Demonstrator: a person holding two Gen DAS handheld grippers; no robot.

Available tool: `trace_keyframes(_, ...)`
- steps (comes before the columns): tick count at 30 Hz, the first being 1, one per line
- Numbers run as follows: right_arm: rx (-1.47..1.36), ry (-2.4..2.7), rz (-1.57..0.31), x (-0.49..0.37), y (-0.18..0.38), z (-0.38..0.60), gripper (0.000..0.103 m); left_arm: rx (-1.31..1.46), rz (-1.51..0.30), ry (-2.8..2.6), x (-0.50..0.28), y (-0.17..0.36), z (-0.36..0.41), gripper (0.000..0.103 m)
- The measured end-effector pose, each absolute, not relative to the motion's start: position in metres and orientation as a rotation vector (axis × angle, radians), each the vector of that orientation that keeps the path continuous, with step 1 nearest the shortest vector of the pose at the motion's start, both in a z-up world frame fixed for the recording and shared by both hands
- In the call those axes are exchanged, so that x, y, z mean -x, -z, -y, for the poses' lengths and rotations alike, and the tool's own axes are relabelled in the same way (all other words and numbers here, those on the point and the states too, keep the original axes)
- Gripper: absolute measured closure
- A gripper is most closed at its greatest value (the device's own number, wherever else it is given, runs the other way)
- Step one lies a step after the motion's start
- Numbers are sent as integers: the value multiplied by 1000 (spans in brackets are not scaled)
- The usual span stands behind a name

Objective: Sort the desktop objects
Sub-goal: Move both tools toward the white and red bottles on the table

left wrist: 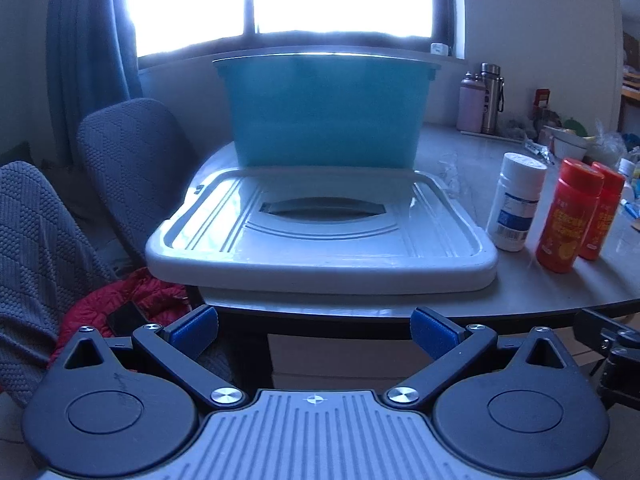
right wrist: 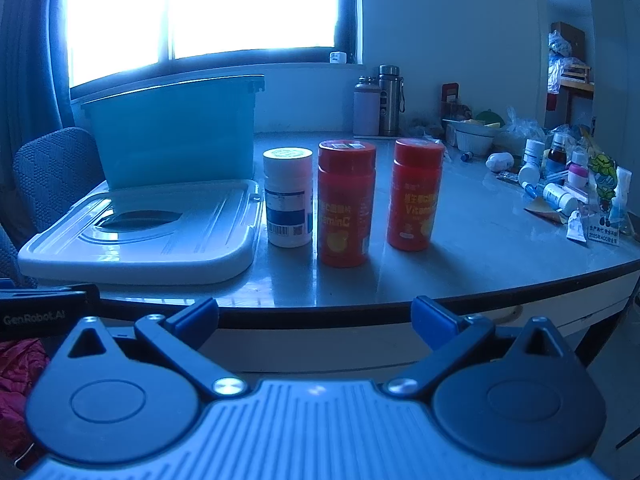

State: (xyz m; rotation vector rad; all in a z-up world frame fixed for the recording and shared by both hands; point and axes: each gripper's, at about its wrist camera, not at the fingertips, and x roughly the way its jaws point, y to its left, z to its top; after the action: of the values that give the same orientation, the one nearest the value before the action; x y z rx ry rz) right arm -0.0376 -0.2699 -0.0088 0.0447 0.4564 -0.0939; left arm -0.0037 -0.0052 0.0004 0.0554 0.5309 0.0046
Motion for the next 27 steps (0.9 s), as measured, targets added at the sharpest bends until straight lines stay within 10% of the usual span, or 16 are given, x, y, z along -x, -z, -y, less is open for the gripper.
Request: trace_keyframes(27, -61, 172, -380, 54, 1, 282, 0, -89, -514, 100, 13, -14, 55, 1)
